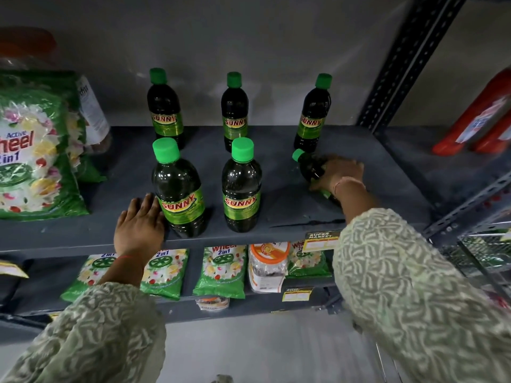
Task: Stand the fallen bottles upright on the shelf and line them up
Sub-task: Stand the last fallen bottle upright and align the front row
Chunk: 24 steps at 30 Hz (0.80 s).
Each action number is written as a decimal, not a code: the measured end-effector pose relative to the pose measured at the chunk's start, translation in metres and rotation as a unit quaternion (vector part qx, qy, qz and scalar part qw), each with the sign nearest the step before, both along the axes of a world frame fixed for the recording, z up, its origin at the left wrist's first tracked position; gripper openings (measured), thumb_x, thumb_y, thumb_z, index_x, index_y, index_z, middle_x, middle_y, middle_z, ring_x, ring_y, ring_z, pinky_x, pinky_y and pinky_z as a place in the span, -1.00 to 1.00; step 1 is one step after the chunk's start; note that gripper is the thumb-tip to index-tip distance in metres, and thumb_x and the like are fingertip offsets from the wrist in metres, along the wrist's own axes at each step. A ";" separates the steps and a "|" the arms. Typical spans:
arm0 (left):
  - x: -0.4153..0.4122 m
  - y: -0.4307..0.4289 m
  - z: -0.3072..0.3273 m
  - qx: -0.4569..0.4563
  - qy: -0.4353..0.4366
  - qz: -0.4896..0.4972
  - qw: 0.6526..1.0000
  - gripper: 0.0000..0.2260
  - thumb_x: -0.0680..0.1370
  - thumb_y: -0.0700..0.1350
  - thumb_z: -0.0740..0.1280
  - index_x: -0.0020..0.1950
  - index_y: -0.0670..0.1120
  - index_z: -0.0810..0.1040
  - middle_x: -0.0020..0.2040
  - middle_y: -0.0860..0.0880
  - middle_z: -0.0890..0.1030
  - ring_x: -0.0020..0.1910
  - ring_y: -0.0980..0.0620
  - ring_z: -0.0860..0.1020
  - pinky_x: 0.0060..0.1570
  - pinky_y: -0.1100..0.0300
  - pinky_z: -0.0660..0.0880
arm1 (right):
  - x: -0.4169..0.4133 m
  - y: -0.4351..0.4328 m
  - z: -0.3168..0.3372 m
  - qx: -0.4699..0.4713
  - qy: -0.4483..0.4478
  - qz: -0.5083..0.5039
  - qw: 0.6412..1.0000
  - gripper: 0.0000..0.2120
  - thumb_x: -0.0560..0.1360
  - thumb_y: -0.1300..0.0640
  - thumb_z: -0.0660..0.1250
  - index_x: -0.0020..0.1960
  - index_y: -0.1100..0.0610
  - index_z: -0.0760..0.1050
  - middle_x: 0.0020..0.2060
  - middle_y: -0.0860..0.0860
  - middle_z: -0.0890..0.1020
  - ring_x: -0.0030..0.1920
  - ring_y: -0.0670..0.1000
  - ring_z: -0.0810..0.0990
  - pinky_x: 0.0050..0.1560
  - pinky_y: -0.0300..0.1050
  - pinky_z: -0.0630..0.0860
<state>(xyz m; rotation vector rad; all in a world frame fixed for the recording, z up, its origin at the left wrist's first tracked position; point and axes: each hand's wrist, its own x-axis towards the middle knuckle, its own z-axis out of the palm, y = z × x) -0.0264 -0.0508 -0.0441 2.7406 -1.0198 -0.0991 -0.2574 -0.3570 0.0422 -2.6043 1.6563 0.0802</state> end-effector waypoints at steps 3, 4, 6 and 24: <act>-0.001 0.000 0.001 -0.016 -0.002 0.003 1.000 -0.58 0.58 -0.06 -0.02 0.45 -0.05 0.14 0.51 -0.06 0.19 0.50 -0.11 0.08 0.45 -0.08 0.09 | 0.004 0.011 -0.007 -0.046 -0.080 -0.030 0.995 -0.34 0.25 -0.14 0.47 0.23 0.14 0.40 0.19 0.19 0.53 0.25 0.23 0.39 0.24 0.02 0.27; -0.002 0.000 0.001 -0.018 -0.003 0.004 1.000 -0.57 0.57 -0.05 -0.03 0.45 -0.05 0.15 0.51 -0.06 0.20 0.50 -0.11 0.09 0.45 -0.08 0.10 | 0.007 0.014 -0.008 -0.067 -0.125 -0.039 0.989 -0.37 0.25 -0.14 0.47 0.19 0.17 0.41 0.15 0.21 0.55 0.22 0.23 0.40 0.21 0.03 0.28; -0.002 0.000 0.001 -0.019 -0.003 0.005 1.000 -0.51 0.52 0.01 -0.10 0.44 -0.06 0.17 0.50 -0.07 0.21 0.50 -0.12 0.10 0.44 -0.08 0.11 | 0.015 0.021 -0.006 -0.084 -0.251 -0.065 0.962 -0.34 0.22 -0.14 0.49 0.16 0.21 0.38 0.13 0.22 0.55 0.21 0.24 0.39 0.18 0.04 0.29; 0.001 0.001 0.000 -0.011 0.003 0.005 1.000 -0.56 0.57 -0.04 -0.04 0.45 -0.05 0.15 0.51 -0.05 0.19 0.50 -0.11 0.08 0.46 -0.06 0.09 | 0.034 0.062 -0.042 -0.026 -0.538 -0.096 0.837 -0.04 0.10 -0.16 0.55 0.31 0.28 0.25 0.21 0.24 0.46 0.25 0.24 0.39 0.27 0.05 0.32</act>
